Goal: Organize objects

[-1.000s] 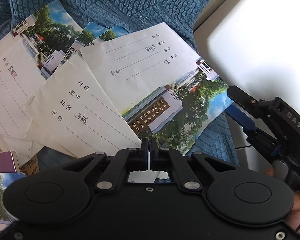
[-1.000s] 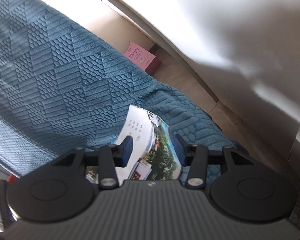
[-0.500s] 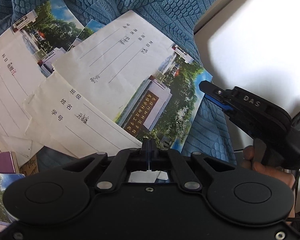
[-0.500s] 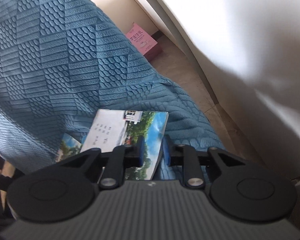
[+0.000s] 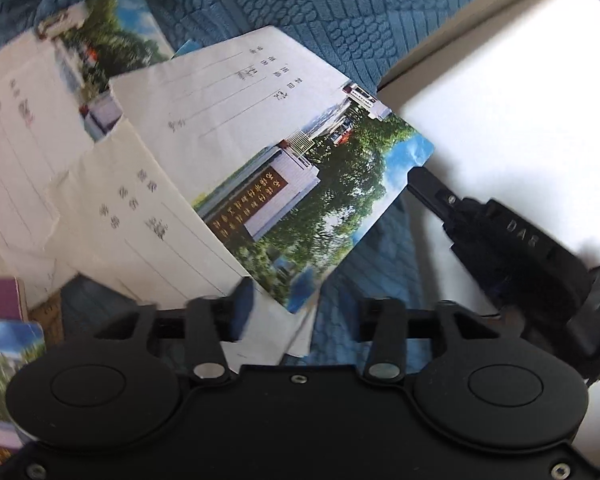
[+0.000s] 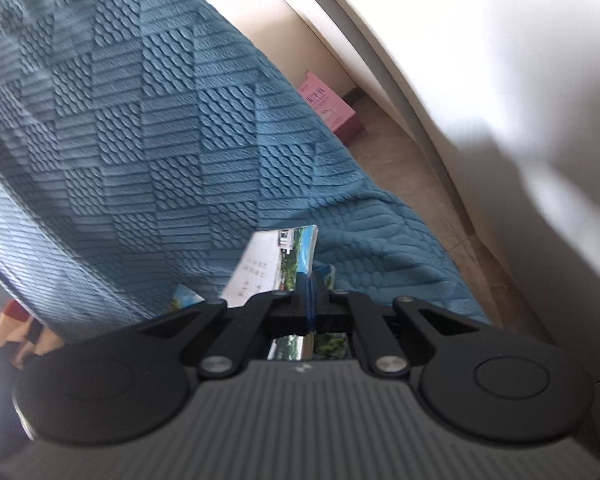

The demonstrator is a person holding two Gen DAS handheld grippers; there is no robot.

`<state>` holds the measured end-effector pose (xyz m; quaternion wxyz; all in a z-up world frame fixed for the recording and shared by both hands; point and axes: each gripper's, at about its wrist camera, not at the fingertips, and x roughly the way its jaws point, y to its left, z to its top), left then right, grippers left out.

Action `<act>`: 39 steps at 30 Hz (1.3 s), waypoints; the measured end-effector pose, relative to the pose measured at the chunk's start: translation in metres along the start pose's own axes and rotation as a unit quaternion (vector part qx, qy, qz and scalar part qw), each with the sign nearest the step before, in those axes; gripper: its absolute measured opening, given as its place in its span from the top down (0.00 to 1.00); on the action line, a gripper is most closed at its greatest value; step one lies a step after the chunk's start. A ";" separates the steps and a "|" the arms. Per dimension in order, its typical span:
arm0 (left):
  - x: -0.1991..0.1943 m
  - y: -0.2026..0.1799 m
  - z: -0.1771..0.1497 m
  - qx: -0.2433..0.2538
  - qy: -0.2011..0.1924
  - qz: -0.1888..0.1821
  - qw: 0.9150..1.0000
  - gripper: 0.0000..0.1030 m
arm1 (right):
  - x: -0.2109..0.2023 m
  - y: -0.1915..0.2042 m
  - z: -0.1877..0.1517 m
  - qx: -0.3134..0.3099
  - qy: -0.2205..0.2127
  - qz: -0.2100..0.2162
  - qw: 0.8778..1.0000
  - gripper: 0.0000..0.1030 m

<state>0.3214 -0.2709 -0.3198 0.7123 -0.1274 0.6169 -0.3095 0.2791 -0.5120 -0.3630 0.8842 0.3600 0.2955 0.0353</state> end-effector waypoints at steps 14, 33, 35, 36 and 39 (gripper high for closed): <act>-0.031 -0.050 -0.024 0.210 -0.128 0.141 0.959 0.45 | -0.012 0.013 -0.001 0.089 -0.011 0.057 0.994 0.97; 0.030 -0.067 -0.046 0.359 -0.172 0.259 0.880 0.81 | -0.008 0.024 -0.001 0.117 -0.006 0.082 0.990 0.97; 0.028 -0.064 -0.047 0.358 -0.179 0.265 0.878 0.90 | -0.008 0.021 -0.003 0.124 -0.002 0.076 0.989 0.97; 0.026 -0.063 -0.047 0.356 -0.184 0.265 0.877 0.92 | -0.008 0.019 -0.004 0.129 -0.002 0.072 0.989 0.97; 0.019 -0.059 -0.047 0.355 -0.194 0.264 0.876 0.93 | -0.004 0.011 -0.005 0.161 0.006 0.069 0.985 0.94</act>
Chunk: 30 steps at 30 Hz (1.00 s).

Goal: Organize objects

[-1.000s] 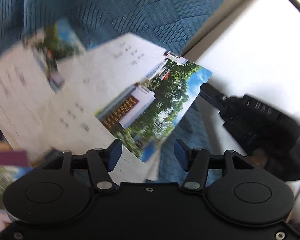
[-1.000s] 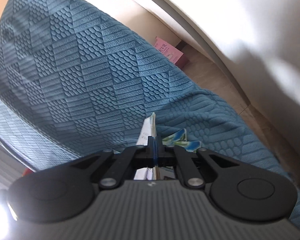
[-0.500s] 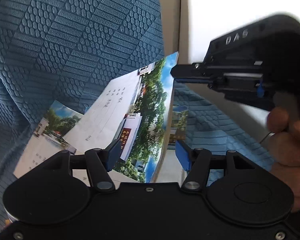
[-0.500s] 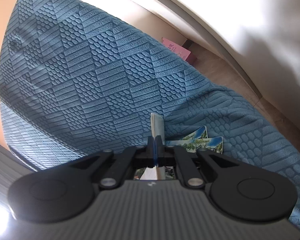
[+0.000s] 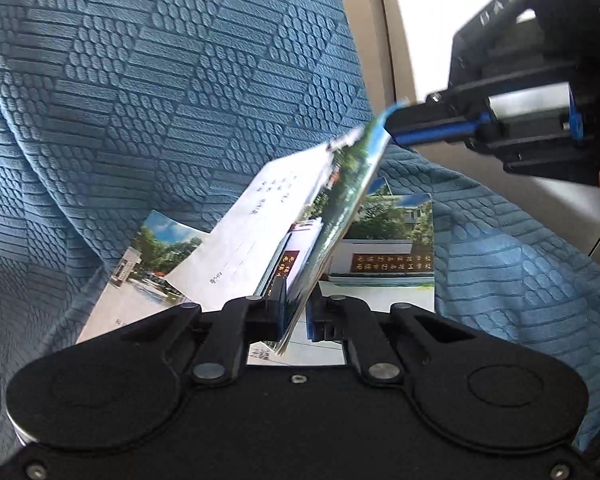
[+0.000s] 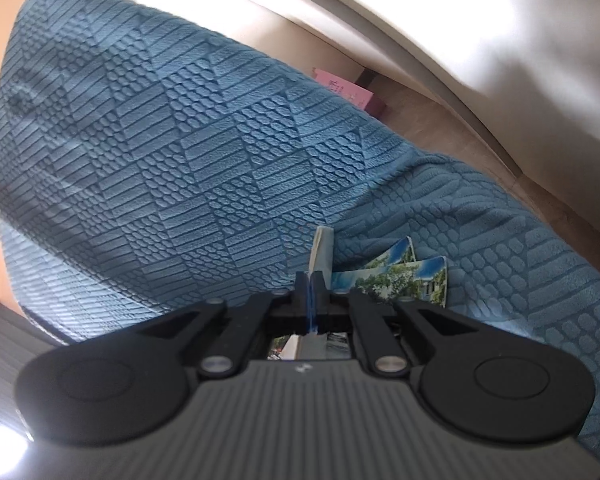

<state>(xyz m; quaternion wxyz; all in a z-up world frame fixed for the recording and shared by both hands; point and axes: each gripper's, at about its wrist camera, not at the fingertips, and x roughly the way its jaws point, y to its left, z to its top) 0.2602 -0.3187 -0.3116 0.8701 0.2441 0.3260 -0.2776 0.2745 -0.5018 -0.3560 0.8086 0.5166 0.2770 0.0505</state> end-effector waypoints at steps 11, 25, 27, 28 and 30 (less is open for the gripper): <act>-0.023 0.011 -0.010 0.022 -0.017 -0.024 0.999 0.94 | 0.010 -0.025 0.005 0.107 0.015 0.035 0.994 0.41; -0.046 0.032 -0.024 0.029 -0.033 -0.041 0.998 0.91 | 0.038 -0.012 -0.007 0.094 0.072 0.011 0.993 0.60; -0.042 0.042 -0.022 -0.012 -0.012 -0.056 0.998 0.90 | 0.043 -0.012 -0.012 0.091 0.085 -0.014 0.992 0.88; -0.041 0.046 -0.021 -0.029 -0.003 -0.064 0.998 0.89 | 0.042 -0.011 -0.014 0.088 0.084 -0.023 0.992 0.91; -0.039 0.053 -0.020 -0.051 0.004 -0.078 0.996 0.87 | 0.042 -0.006 -0.016 0.077 0.077 -0.022 0.994 0.95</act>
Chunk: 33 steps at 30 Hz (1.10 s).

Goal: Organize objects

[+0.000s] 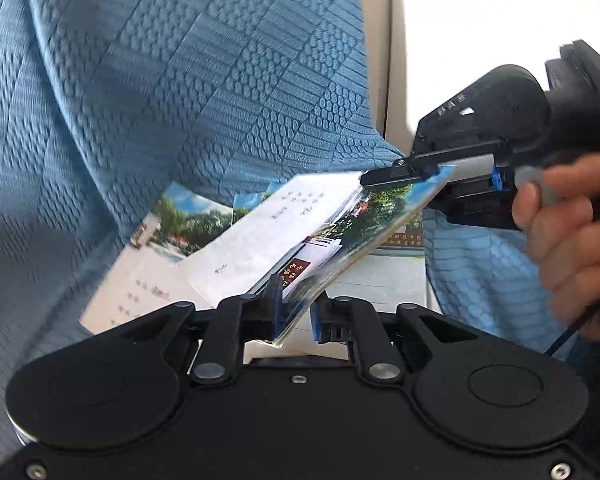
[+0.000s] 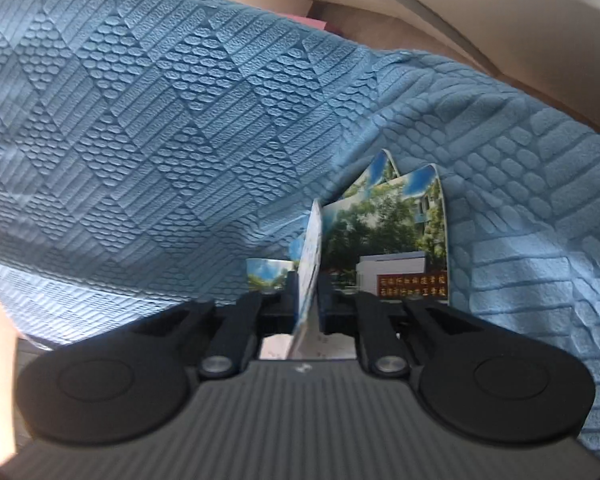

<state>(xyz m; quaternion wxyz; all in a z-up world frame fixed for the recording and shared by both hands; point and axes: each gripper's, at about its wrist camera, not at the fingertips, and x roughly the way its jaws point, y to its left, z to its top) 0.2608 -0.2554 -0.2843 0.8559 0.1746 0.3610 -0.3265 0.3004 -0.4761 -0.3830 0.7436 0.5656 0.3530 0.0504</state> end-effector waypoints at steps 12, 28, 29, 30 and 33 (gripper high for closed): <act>-0.007 0.070 -0.016 -0.274 0.084 -0.145 0.947 0.45 | -0.008 0.016 -0.002 -0.006 -0.026 0.021 0.999 0.96; 0.049 0.100 -0.074 -0.551 0.166 -0.317 0.754 0.33 | -0.015 0.016 0.000 0.028 -0.031 0.043 0.998 0.96; 0.053 0.099 -0.075 -0.556 0.168 -0.317 0.750 0.33 | -0.016 0.015 0.000 0.030 -0.032 0.042 0.998 0.96; 0.056 0.099 -0.077 -0.562 0.172 -0.318 0.744 0.34 | -0.017 0.014 0.001 0.034 -0.033 0.041 0.998 0.96; 0.066 0.096 -0.077 -0.574 0.174 -0.322 0.733 0.36 | -0.020 0.009 0.002 0.047 -0.037 0.042 0.997 0.96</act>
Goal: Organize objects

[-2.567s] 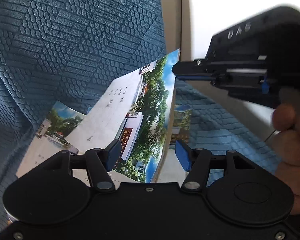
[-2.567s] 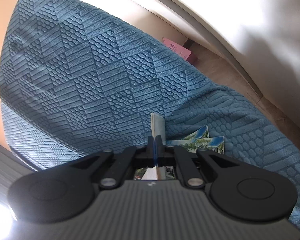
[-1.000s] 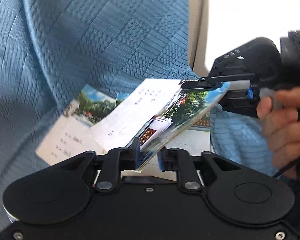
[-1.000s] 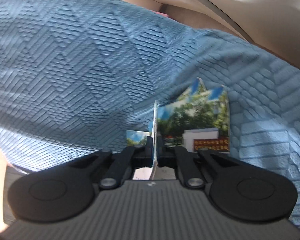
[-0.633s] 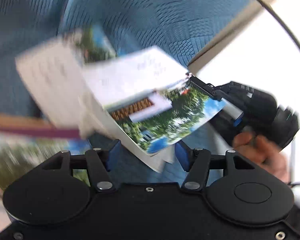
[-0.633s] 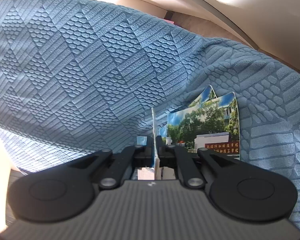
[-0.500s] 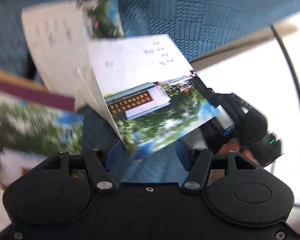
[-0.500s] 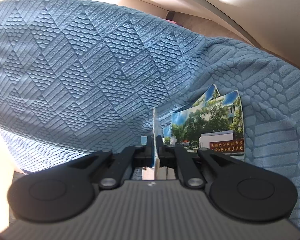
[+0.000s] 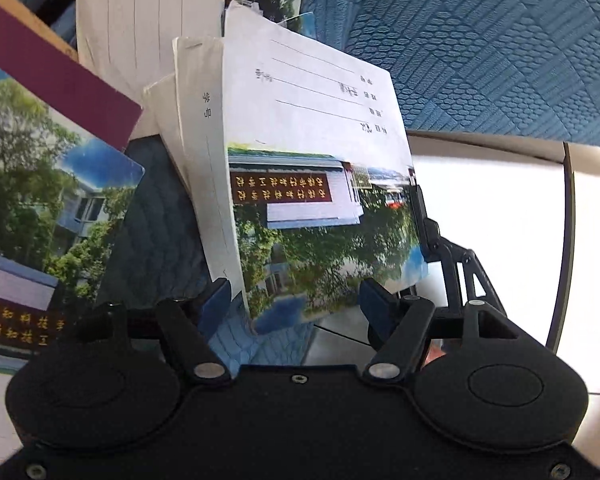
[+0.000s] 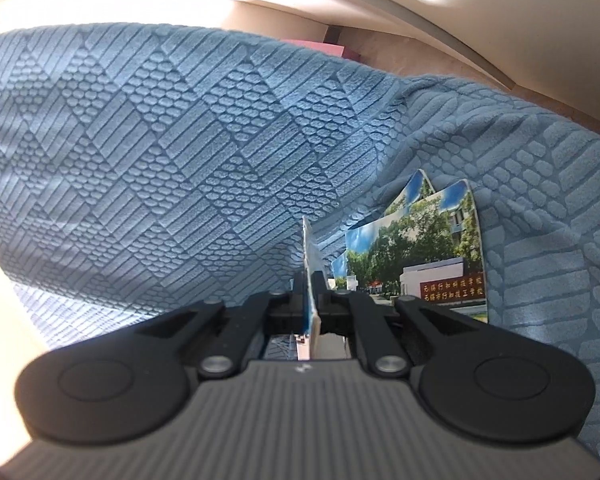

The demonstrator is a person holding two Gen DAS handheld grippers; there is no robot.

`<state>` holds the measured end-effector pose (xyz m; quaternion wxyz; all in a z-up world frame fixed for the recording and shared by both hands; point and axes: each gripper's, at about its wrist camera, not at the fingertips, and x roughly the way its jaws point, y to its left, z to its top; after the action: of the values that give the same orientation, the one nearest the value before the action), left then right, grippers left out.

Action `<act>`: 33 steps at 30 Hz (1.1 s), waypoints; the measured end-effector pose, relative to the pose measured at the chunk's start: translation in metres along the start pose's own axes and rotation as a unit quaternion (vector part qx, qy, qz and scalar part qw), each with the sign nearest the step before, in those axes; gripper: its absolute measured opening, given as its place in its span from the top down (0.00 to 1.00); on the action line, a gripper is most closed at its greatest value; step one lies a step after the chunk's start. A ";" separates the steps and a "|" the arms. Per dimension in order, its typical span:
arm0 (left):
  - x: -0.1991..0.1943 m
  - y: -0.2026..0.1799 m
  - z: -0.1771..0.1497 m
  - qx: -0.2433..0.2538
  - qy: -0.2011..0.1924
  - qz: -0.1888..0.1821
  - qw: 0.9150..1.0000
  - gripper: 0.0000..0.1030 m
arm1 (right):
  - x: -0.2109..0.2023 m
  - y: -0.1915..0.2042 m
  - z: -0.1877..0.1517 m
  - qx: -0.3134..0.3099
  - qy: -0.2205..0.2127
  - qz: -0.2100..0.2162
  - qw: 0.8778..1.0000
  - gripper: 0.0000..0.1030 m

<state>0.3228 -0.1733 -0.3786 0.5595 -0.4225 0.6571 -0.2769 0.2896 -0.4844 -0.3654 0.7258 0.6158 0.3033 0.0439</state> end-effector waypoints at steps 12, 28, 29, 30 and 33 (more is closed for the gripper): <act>0.009 -0.006 0.000 0.016 -0.005 0.033 0.999 0.84 | -0.014 0.009 -0.002 -0.048 -0.022 -0.034 0.998 0.96; -0.053 -0.042 -0.029 0.128 -0.054 0.103 0.985 0.97 | -0.038 0.057 -0.072 -0.277 -0.016 -0.169 0.946 0.95; -0.057 -0.042 -0.033 0.136 -0.057 0.107 0.983 0.97 | -0.039 0.060 -0.078 -0.290 -0.013 -0.175 0.941 0.95; -0.061 -0.043 -0.037 0.142 -0.060 0.111 0.982 0.97 | -0.040 0.062 -0.083 -0.302 -0.011 -0.180 0.936 0.95; -0.075 -0.042 -0.047 0.150 -0.063 0.111 0.980 0.98 | -0.048 0.068 -0.100 -0.329 -0.013 -0.191 0.925 0.95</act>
<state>0.2893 -0.1342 -0.2956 0.6844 -0.2745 0.6143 -0.2810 0.2227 -0.4024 -0.2899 0.8861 0.2737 0.3740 -0.0062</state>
